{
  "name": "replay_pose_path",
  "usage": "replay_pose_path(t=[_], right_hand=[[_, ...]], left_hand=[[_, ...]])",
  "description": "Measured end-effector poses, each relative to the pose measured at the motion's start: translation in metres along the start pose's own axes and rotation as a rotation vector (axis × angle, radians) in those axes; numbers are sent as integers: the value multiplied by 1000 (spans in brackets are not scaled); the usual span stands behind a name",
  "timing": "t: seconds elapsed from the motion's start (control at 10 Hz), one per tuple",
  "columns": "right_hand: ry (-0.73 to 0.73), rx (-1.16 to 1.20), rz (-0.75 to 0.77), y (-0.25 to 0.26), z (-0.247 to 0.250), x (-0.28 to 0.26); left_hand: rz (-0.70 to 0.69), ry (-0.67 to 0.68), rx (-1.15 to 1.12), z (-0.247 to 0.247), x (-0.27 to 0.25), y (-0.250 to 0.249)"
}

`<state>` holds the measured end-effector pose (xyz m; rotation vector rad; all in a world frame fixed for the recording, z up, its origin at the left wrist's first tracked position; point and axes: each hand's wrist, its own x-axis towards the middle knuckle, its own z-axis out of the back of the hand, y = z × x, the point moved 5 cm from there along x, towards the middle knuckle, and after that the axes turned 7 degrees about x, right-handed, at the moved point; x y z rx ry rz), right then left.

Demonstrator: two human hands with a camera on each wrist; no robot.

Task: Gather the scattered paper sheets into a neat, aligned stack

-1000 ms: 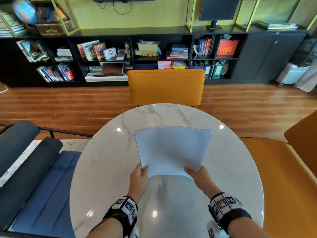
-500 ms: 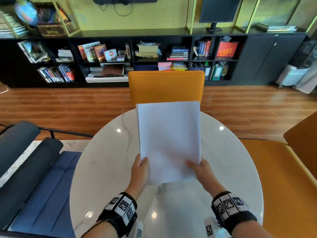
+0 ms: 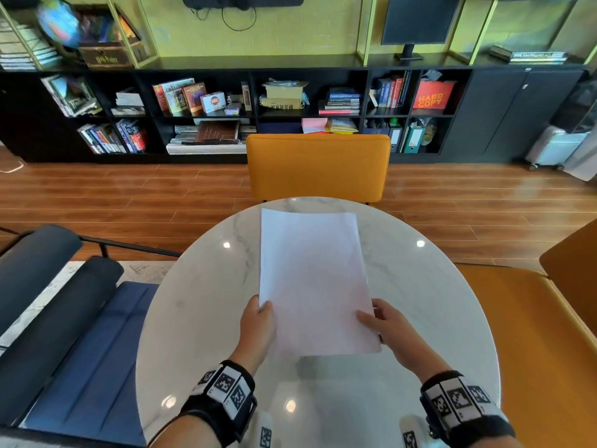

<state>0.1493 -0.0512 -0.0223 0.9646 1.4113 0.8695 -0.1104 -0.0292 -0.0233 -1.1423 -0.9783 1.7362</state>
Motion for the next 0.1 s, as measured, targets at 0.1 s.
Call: replay_pose_path(t=[0.1], right_hand=[[-94,-94,-16,-21,27,-12]], left_hand=[[43,-13,50,1,7,8]])
